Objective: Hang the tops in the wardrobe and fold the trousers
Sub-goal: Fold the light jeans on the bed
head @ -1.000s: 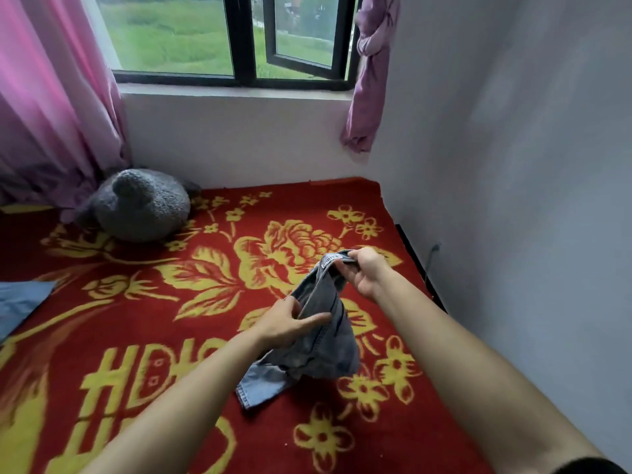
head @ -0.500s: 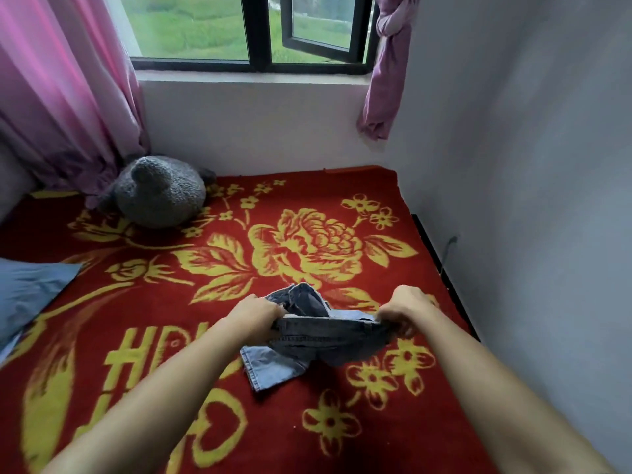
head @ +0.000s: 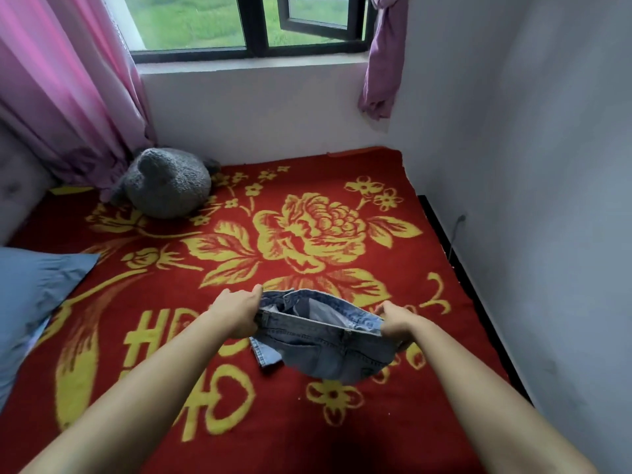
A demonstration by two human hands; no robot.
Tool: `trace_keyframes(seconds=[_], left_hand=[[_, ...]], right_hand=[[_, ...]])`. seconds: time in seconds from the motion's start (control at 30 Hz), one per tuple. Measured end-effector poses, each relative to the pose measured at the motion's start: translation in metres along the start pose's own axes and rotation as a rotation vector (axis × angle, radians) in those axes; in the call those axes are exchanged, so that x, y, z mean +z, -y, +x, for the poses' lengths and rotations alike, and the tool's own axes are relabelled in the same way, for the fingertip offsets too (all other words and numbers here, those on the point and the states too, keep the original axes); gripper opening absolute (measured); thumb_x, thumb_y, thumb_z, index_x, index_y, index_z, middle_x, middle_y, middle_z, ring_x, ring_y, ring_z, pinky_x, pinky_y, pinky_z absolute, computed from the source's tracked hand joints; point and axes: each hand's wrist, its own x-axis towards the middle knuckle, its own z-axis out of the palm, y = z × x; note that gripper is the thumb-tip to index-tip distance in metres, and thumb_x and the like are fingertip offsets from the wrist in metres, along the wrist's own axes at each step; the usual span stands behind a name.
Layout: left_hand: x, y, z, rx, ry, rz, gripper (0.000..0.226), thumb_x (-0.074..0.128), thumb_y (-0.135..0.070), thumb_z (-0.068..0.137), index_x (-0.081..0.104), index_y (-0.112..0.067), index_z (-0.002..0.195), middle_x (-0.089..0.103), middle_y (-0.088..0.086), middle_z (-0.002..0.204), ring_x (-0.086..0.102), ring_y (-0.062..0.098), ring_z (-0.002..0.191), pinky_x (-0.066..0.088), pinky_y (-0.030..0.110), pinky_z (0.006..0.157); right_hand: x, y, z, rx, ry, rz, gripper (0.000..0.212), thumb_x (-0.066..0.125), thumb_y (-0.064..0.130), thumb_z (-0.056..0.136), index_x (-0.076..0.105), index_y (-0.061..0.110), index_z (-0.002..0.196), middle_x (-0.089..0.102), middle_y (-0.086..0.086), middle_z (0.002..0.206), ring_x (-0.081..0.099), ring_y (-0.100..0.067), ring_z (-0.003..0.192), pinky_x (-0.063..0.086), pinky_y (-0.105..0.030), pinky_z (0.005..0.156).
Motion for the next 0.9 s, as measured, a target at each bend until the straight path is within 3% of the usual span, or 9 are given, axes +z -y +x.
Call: trace_keyframes(seconds=[0.07,0.13,0.27,0.4,0.5,0.57,0.7,0.83,0.9], left_hand=[[0.012,-0.006,-0.005,-0.013,0.06,0.011,0.056,0.061,-0.047,0.081,0.04,-0.021,0.125,0.063,-0.004,0.117,0.06,0.023,0.109,0.043,0.037,0.089],[0.022,-0.01,-0.011,-0.017,0.087,0.035,0.047,0.06,-0.067,0.078,0.05,-0.029,0.103,0.064,-0.011,0.109,0.06,0.019,0.106,0.039,0.039,0.088],[0.035,-0.021,-0.025,-0.006,-0.058,0.076,0.026,0.051,-0.051,0.092,0.065,-0.029,0.089,0.06,-0.007,0.106,0.057,0.017,0.104,0.034,0.041,0.096],[0.042,-0.031,-0.048,0.105,-0.437,0.162,0.006,0.074,-0.024,0.075,0.073,-0.02,0.071,0.059,0.007,0.105,0.059,0.029,0.103,0.04,0.043,0.09],[0.03,-0.031,-0.062,0.049,-0.553,0.149,0.015,0.083,-0.015,0.063,0.068,-0.015,0.062,0.062,0.012,0.096,0.062,0.032,0.094,0.044,0.045,0.08],[0.02,-0.031,-0.067,0.016,-0.643,0.127,0.014,0.082,-0.012,0.065,0.068,-0.013,0.065,0.061,0.01,0.09,0.061,0.031,0.086,0.043,0.044,0.077],[-0.009,-0.021,-0.078,-0.141,-0.829,0.048,0.004,0.075,-0.012,0.073,0.071,-0.012,0.073,0.053,0.01,0.091,0.051,0.033,0.087,0.04,0.046,0.074],[-0.045,-0.002,-0.094,-0.345,-0.784,-0.103,0.011,0.072,-0.013,0.072,0.072,-0.01,0.082,0.058,0.013,0.109,0.05,0.037,0.099,0.041,0.047,0.08],[-0.059,0.009,-0.105,-0.365,-0.727,-0.256,0.014,0.064,-0.009,0.074,0.067,-0.009,0.087,0.065,0.013,0.103,0.057,0.038,0.096,0.047,0.044,0.078]], right_hand=[[0.001,-0.005,-0.004,0.006,0.029,0.056,0.034,0.047,0.014,0.085,0.06,0.008,0.116,0.062,-0.016,0.11,0.064,-0.026,0.081,0.06,-0.036,0.06],[0.003,-0.014,-0.006,0.045,0.023,0.148,0.039,0.056,0.029,0.085,0.064,0.004,0.114,0.064,-0.017,0.113,0.066,-0.028,0.087,0.058,-0.036,0.064],[0.002,-0.033,-0.015,0.044,-0.062,0.102,0.048,0.071,0.057,0.073,0.065,0.012,0.089,0.066,-0.006,0.092,0.068,-0.024,0.082,0.059,-0.034,0.057],[-0.007,-0.05,-0.019,0.039,-0.476,-0.163,0.02,0.057,0.037,0.075,0.061,0.017,0.073,0.068,-0.002,0.097,0.066,-0.026,0.09,0.045,-0.027,0.066],[-0.026,-0.057,-0.016,-0.046,-0.702,-0.028,0.012,0.054,0.024,0.079,0.055,0.014,0.073,0.064,-0.011,0.095,0.056,-0.031,0.08,0.039,-0.03,0.064],[-0.045,-0.052,-0.014,-0.066,-0.69,0.127,0.005,0.056,0.016,0.079,0.053,0.014,0.082,0.061,-0.011,0.089,0.051,-0.029,0.078,0.038,-0.031,0.065],[-0.081,-0.031,-0.027,-0.15,-0.653,0.256,0.027,0.052,0.005,0.077,0.049,0.019,0.1,0.054,-0.007,0.091,0.052,-0.029,0.085,0.041,-0.031,0.07],[-0.103,-0.003,-0.066,-0.269,-0.749,0.382,0.034,0.047,-0.001,0.077,0.062,0.024,0.094,0.066,-0.005,0.094,0.062,-0.028,0.089,0.054,-0.035,0.077],[-0.108,0.012,-0.089,-0.361,-0.766,0.417,0.034,0.043,0.002,0.079,0.067,0.025,0.089,0.071,-0.002,0.095,0.065,-0.025,0.093,0.054,-0.033,0.079]])
